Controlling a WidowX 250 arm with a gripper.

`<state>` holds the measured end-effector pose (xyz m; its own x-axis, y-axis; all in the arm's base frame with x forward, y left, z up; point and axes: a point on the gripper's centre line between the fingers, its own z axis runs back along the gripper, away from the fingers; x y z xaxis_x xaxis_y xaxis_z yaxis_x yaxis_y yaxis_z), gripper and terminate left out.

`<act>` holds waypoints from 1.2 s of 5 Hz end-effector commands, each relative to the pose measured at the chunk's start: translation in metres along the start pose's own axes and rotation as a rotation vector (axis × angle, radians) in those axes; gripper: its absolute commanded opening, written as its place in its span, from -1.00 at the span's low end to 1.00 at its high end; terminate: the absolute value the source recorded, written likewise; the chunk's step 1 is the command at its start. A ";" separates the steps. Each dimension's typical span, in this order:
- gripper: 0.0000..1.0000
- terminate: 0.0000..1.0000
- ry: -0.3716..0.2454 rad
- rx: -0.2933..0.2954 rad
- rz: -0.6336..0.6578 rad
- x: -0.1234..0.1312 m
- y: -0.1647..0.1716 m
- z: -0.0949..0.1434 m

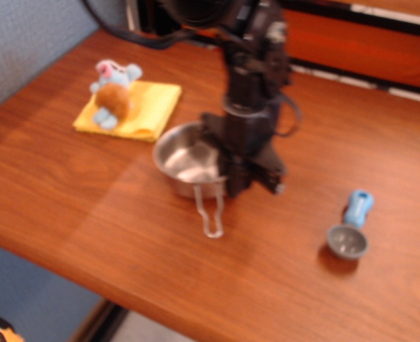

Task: Place the pot in between the spoon and the cloth.

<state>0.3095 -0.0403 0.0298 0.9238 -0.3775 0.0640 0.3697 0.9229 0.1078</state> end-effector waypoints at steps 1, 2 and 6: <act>-1.00 -1.00 -0.050 0.049 -0.147 0.015 -0.015 0.007; -1.00 -1.00 -0.076 0.015 -0.153 0.019 -0.016 0.001; 1.00 -1.00 -0.110 -0.083 -0.106 0.021 -0.012 0.001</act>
<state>0.3333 -0.0687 0.0134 0.8752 -0.4715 0.1084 0.4725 0.8811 0.0175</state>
